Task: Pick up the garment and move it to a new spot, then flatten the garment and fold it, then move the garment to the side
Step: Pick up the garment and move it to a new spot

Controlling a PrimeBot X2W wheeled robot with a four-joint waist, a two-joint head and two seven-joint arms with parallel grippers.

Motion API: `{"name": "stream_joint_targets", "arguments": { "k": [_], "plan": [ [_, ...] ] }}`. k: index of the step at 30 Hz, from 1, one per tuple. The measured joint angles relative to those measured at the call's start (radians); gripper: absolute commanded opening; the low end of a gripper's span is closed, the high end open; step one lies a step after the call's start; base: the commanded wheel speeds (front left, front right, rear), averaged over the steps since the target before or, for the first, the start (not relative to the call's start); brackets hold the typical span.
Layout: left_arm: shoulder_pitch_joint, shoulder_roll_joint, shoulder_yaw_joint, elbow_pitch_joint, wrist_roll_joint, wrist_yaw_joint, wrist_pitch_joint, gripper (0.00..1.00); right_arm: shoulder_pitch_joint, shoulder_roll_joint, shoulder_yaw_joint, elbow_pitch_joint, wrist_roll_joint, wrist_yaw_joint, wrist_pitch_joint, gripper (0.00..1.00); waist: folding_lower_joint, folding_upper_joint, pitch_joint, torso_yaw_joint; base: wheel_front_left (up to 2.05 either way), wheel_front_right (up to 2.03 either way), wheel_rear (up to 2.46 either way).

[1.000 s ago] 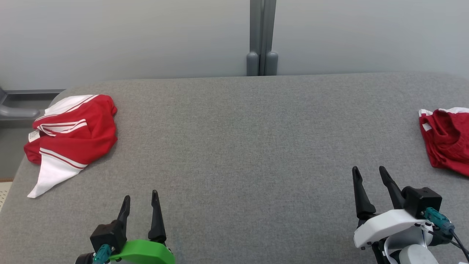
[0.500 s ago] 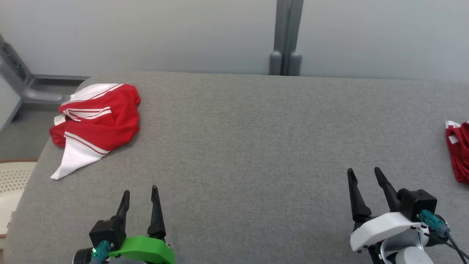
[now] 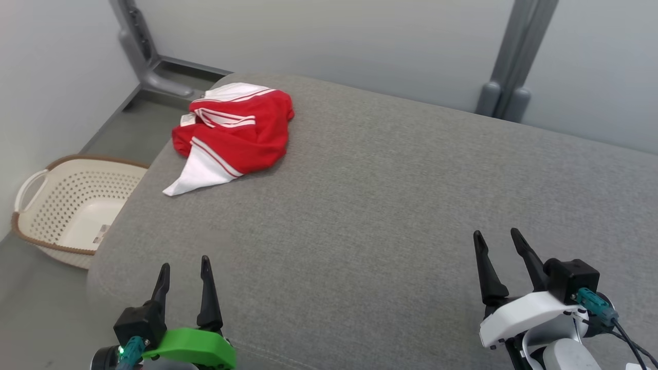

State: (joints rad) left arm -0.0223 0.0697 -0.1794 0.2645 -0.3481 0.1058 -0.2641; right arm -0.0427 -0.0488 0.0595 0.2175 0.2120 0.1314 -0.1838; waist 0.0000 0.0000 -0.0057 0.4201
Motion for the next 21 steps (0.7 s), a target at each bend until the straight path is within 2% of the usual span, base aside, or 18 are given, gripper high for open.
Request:
{"name": "stream_joint_targets", "arguments": {
  "k": [4, 9, 17, 19, 21],
  "plan": [
    [0.001, 0.002, 0.005, -0.008, 0.000, 0.000, 0.000, 1.00, -0.007, 0.000, 0.007, 0.012, -0.002, 0.000, -0.003, 1.00, 0.0000, 0.0000, 0.004, 0.057, 0.00, 0.00, 0.00],
    [0.006, 0.002, 0.013, -0.027, 0.000, 0.007, 0.000, 1.00, -0.027, 0.000, 0.020, 0.025, -0.003, 0.000, -0.003, 1.00, 0.0000, 0.0000, 0.014, 0.094, 0.00, 0.00, 0.00],
    [0.023, 0.002, 0.060, -0.064, -0.023, 0.007, 0.000, 1.00, -0.022, 0.000, -0.012, 0.029, -0.013, 0.000, -0.020, 1.00, 0.0000, 0.0000, 0.016, 0.089, 0.00, 0.00, 0.00],
    [0.021, 0.021, 0.083, -0.096, -0.025, 0.004, 0.000, 1.00, -0.021, 0.001, -0.021, 0.016, -0.027, 0.000, -0.013, 1.00, 0.0000, 0.0000, 0.019, 0.079, 0.00, 0.00, 0.00],
    [0.005, 0.064, 0.109, -0.129, -0.020, 0.004, 0.000, 1.00, -0.023, 0.001, -0.033, -0.004, -0.049, 0.000, 0.000, 1.00, 0.0000, 0.0000, 0.029, 0.065, 0.00, 0.00, 0.00]
  ]
}}
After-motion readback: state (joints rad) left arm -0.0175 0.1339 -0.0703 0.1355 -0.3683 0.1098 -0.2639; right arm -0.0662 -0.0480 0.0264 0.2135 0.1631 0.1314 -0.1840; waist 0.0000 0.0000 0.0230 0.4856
